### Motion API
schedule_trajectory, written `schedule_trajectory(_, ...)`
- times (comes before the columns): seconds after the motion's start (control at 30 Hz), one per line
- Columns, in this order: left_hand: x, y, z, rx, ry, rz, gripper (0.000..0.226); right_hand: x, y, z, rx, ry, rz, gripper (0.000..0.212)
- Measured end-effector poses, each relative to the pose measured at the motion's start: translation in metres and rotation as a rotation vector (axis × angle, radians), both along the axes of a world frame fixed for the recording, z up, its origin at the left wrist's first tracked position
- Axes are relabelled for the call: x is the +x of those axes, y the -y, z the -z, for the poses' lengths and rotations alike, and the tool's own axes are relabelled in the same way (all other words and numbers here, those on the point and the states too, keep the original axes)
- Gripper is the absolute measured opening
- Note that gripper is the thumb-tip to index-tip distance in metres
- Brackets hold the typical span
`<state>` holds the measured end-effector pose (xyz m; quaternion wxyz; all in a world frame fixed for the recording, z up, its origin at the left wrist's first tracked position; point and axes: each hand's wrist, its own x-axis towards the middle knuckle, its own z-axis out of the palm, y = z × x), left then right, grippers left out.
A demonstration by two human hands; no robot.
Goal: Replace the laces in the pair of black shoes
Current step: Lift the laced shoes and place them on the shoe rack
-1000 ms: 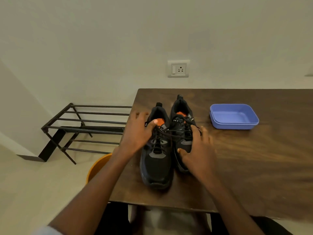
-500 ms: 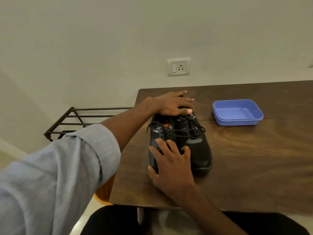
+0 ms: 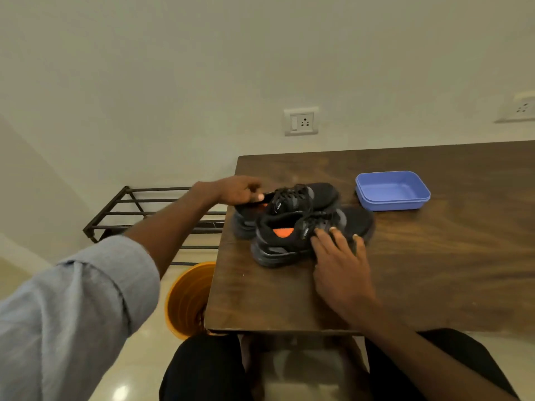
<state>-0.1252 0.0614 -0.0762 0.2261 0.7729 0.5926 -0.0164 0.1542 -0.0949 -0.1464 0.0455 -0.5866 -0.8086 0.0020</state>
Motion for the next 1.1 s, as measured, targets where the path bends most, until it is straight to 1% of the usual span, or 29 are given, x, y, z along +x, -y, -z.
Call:
schedule_trajectory(0.07,-0.009,0.024,0.005,-0.051,0.065,-0.081,0.015,0.010,-0.011,-0.002,-0.091,-0.096,0.061,0.061)
schedule_trajectory(0.1,-0.010,0.039,0.007,-0.077,0.115,-0.114,0.018,0.013,-0.015,-0.006,-0.140,-0.211,0.085,0.058)
schedule_trajectory(0.13,-0.011,0.050,0.013,-0.100,0.176,-0.153,0.022,0.013,-0.022,-0.005,-0.187,-0.365,0.105,0.055)
schedule_trajectory(0.2,-0.010,0.077,0.019,-0.085,0.257,-0.255,0.025,0.006,-0.028,-0.005,-0.279,-0.613,0.167,0.052)
schedule_trajectory(0.27,-0.009,0.097,0.025,-0.064,0.311,-0.373,0.024,-0.007,-0.030,-0.003,-0.339,-0.778,0.274,0.056)
schedule_trajectory(0.37,-0.002,0.125,0.027,-0.060,0.453,-0.523,0.027,-0.027,-0.029,-0.004,-0.392,-1.035,0.500,0.064)
schedule_trajectory(0.43,0.007,0.138,0.030,-0.046,0.512,-0.635,0.027,-0.034,-0.029,-0.006,-0.489,-1.213,0.631,0.060)
schedule_trajectory(0.47,0.012,0.142,0.033,-0.025,0.499,-0.699,0.023,-0.036,-0.030,-0.007,-0.522,-1.261,0.663,0.057)
schedule_trajectory(0.53,0.017,0.149,0.045,0.070,0.407,-0.822,0.013,-0.042,-0.032,-0.007,-0.525,-1.238,0.672,0.057)
schedule_trajectory(0.6,0.024,0.150,0.054,0.163,0.363,-0.908,0.010,-0.043,-0.035,-0.006,-0.511,-1.221,0.667,0.059)
schedule_trajectory(0.7,0.030,0.154,0.059,0.253,0.352,-0.974,0.007,-0.047,-0.038,-0.010,-0.538,-1.219,0.667,0.053)
schedule_trajectory(0.8,0.012,0.156,0.061,0.290,0.341,-0.994,0.004,-0.064,-0.037,-0.013,-0.587,-1.236,0.609,0.049)
schedule_trajectory(0.9,-0.026,0.156,0.056,0.306,0.335,-1.005,0.003,-0.103,-0.041,-0.018,-0.627,-1.247,0.526,0.048)
schedule_trajectory(1.03,-0.114,0.146,0.037,0.329,0.352,-1.048,0.007,-0.189,-0.072,-0.033,-0.600,-1.222,0.359,0.045)
schedule_trajectory(1.1,-0.161,0.131,0.032,0.359,0.344,-1.103,0.010,-0.234,-0.094,-0.038,-0.650,-1.211,0.286,0.044)
